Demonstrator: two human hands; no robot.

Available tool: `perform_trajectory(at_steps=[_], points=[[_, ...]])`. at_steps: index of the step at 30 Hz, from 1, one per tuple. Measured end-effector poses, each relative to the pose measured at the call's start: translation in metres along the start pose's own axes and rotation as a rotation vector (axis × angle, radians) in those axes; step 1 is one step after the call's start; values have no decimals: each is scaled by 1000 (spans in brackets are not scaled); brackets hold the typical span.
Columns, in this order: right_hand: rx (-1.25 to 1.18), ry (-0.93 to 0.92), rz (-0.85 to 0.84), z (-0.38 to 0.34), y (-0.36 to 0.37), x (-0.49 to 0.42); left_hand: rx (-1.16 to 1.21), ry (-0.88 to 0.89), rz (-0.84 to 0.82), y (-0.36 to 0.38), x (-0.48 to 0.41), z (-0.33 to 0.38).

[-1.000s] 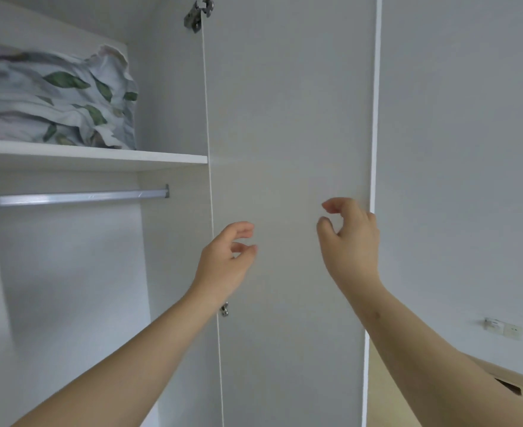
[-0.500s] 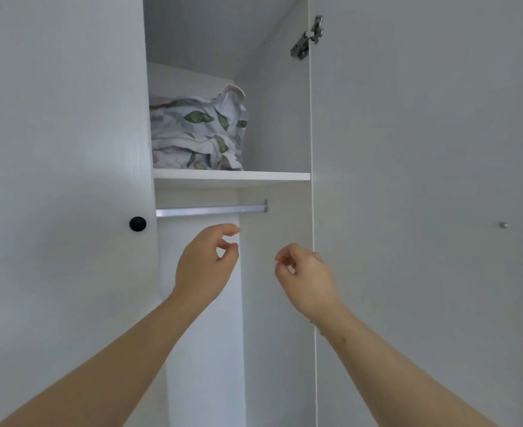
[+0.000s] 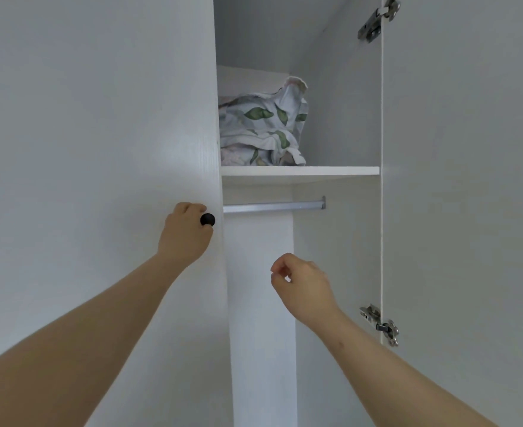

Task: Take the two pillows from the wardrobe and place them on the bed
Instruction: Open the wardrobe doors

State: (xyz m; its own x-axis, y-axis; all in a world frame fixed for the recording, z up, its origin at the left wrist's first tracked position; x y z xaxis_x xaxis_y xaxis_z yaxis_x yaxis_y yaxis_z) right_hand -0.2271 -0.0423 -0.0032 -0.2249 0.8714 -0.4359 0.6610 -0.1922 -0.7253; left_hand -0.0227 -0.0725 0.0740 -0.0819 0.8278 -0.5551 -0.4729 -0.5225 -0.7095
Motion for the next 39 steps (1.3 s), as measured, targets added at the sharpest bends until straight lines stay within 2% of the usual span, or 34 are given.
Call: perform_trajectory(at_steps=[4, 13, 18, 25, 33, 39], points=[[-42, -4, -53, 6, 10, -1, 31, 6, -29, 5, -9, -4], [-23, -12, -68, 2, 9, 5, 44, 30, 31, -5, -6, 0], [-193, -65, -80, -18, 8, 5, 121, 88, 132, -19, 26, 9], [-457, -157, -61, -60, 11, 17, 321, 181, 153, -57, 96, 24], [-749, -460, -123, -139, 11, 53, 628, 167, 191, -101, 166, 19], [-936, -645, -284, -195, 19, 86, 689, 162, 376, -147, 220, -3]])
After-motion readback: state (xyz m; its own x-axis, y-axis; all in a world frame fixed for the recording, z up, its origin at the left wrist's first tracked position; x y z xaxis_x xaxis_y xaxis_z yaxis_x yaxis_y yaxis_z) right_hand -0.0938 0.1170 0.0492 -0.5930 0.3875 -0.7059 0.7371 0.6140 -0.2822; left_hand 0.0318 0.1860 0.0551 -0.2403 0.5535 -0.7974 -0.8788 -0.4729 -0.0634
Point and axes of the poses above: each hand's wrist, its own x-axis away from the middle knuckle, its own y-axis out of the palm, z = x × y, the point moved 10 cm from there along -x, towards the middle knuckle, and after that the axes turned 13 degrees about -z, right-handed, at the moved point
